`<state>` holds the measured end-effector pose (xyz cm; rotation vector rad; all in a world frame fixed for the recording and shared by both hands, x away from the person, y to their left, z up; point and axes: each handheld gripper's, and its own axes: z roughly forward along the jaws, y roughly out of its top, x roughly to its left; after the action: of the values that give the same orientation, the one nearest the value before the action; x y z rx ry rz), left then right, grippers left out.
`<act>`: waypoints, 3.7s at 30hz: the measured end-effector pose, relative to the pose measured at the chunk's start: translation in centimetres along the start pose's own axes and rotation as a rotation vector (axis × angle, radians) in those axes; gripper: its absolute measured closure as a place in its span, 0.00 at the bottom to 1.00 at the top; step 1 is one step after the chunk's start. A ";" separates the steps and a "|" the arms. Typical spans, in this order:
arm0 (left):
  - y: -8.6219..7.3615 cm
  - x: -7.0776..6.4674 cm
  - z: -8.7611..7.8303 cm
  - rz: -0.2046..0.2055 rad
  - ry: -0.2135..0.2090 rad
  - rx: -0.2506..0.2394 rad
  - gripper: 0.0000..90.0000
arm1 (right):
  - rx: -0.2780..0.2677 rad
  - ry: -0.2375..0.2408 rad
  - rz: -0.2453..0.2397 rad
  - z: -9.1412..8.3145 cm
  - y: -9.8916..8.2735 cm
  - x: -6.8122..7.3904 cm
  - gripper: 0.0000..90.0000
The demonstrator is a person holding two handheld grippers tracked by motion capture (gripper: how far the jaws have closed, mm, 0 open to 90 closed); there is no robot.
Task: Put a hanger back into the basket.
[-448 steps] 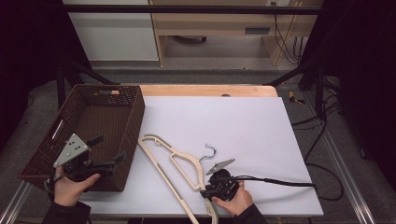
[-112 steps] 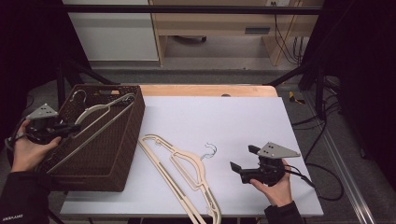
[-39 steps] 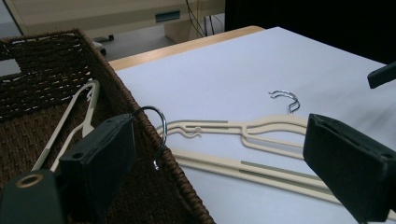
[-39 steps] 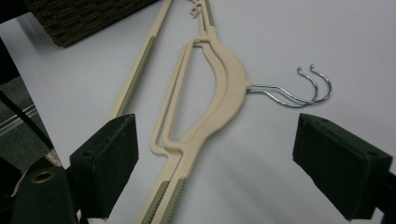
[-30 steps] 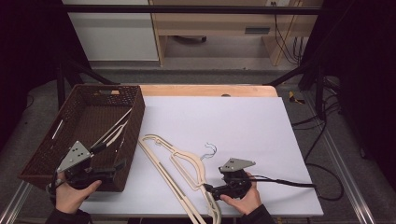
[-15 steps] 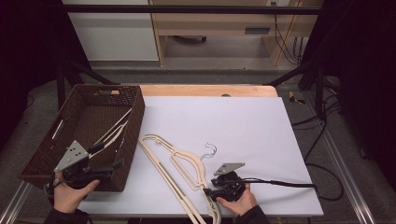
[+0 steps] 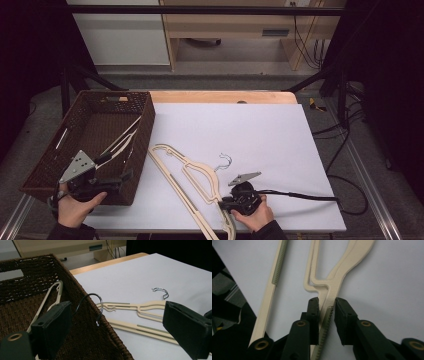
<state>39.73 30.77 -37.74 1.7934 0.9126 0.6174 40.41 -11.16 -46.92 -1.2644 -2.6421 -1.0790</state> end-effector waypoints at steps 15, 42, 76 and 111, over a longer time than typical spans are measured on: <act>0.0 0.0 0.0 0.000 -0.001 0.001 0.09 | 0.008 -0.092 0.010 -0.4 0.1 -0.4 0.74; 2.5 -3.9 1.8 0.098 -0.111 0.014 0.10 | -0.031 -0.169 0.037 -1.7 0.9 -0.9 0.89; 3.2 -7.8 17.8 0.252 -0.262 0.302 0.23 | -0.090 -0.099 -0.035 -4.0 1.3 -0.8 0.90; 1.3 -7.8 21.2 0.452 -0.275 0.389 0.63 | -0.088 -0.090 -0.051 -4.1 1.3 -0.9 0.90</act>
<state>51.47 12.69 -44.58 2.3982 0.4575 0.4705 40.84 -13.63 -43.34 -1.2973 -2.7344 -1.1862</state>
